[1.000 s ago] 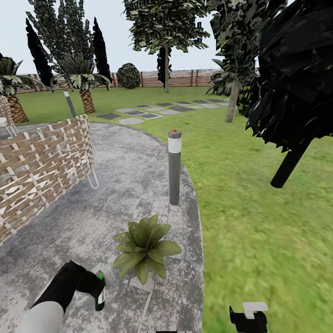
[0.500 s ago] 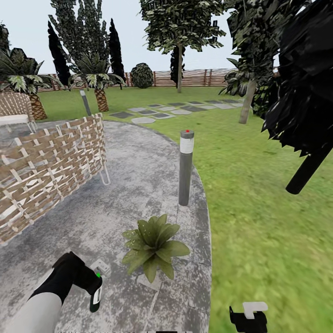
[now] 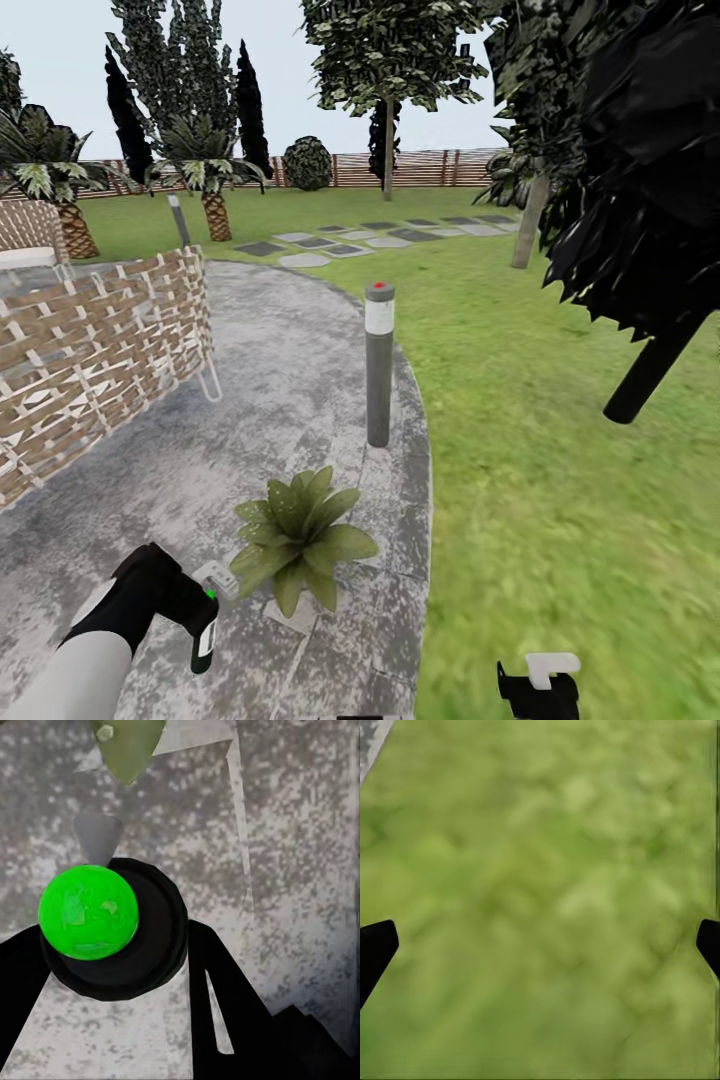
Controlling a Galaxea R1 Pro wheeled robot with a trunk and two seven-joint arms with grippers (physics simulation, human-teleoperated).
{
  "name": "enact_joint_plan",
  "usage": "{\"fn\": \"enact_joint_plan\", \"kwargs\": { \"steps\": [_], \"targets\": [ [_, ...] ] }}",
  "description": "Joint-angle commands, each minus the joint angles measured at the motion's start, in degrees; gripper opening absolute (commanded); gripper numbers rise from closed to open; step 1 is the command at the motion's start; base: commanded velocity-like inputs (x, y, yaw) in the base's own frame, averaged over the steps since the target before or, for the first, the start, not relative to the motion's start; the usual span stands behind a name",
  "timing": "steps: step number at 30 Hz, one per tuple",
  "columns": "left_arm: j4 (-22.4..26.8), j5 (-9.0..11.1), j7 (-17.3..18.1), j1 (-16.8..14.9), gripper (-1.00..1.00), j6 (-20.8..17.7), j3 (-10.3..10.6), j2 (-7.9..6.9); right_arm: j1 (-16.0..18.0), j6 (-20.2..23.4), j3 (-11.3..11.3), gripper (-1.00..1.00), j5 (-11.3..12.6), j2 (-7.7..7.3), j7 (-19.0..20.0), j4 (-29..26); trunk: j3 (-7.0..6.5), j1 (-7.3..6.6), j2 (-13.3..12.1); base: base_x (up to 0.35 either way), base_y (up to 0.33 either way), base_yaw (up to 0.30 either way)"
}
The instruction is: Pick up the pesticide atomizer in the garden and spray insectifuge to fully cover both potted plants in the garden.
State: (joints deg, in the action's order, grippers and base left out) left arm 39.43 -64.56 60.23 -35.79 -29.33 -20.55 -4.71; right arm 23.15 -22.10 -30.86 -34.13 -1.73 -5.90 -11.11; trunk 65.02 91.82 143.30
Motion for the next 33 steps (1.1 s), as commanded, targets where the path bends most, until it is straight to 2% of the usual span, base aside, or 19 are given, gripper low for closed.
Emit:
{"fn": "enact_joint_plan", "kwargs": {
  "steps": [1,5,9,11,13,15,20,26,30,33],
  "targets": [
    [0.1,-0.2,0.4,-0.1,-1.00,-0.5,-0.2,0.05,0.1,-0.2,-0.3,1.00,-0.6,0.03,-0.2,0.1,0.05,0.00,0.0,0.150,-0.261,0.000],
    [0.3,-0.1,0.4,-0.1,-1.00,-0.5,-0.3,0.22,0.1,-0.2,-0.3,1.00,-0.6,0.06,-0.3,0.1,0.05,0.00,0.0,0.168,-0.154,0.182],
    [3.6,0.1,0.7,0.0,-1.00,-0.5,-0.2,0.00,0.1,-0.2,-0.3,1.00,-0.6,0.06,-0.3,0.1,0.05,0.00,0.0,0.014,-0.010,0.071],
    [3.7,-0.2,1.7,0.0,-1.00,-0.5,-0.1,-0.13,0.1,-0.2,-0.3,1.00,-0.6,0.04,-0.3,0.1,0.05,0.00,0.0,0.001,-0.001,0.007],
    [4.1,-0.4,5.1,0.0,-1.00,-0.3,-0.1,-0.54,0.1,-0.2,-0.3,1.00,-0.6,-0.01,-0.2,0.1,0.05,0.00,0.0,0.000,0.000,0.001],
    [4.3,-0.5,6.0,0.0,-1.00,-0.3,0.0,-0.49,0.1,-0.2,-0.3,1.00,-0.7,-0.02,-0.2,0.1,0.05,0.00,0.0,0.000,0.000,0.000],
    [3.9,-4.1,6.5,0.7,-1.00,-0.3,1.9,-0.59,0.1,-0.2,-0.3,1.00,-0.7,-0.03,-0.2,0.1,0.05,0.00,0.0,0.000,0.000,0.000],
    [3.6,-4.6,6.6,1.2,-1.00,-0.4,1.5,-1.79,0.1,-0.2,-0.3,1.00,-0.7,-0.03,-0.2,0.1,0.05,0.00,0.0,0.000,0.000,0.000],
    [3.8,-4.4,7.0,0.5,-1.00,-0.7,1.3,-1.27,0.1,-0.2,-0.3,1.00,-0.7,-0.03,-0.2,0.1,0.05,0.00,0.0,0.000,0.000,0.000],
    [4.5,-4.5,12.4,0.1,-1.00,-5.0,1.8,-1.03,0.1,-0.2,-0.3,1.00,-0.6,-0.03,-0.3,0.1,0.05,0.00,0.0,0.000,0.000,0.000]
  ]
}}
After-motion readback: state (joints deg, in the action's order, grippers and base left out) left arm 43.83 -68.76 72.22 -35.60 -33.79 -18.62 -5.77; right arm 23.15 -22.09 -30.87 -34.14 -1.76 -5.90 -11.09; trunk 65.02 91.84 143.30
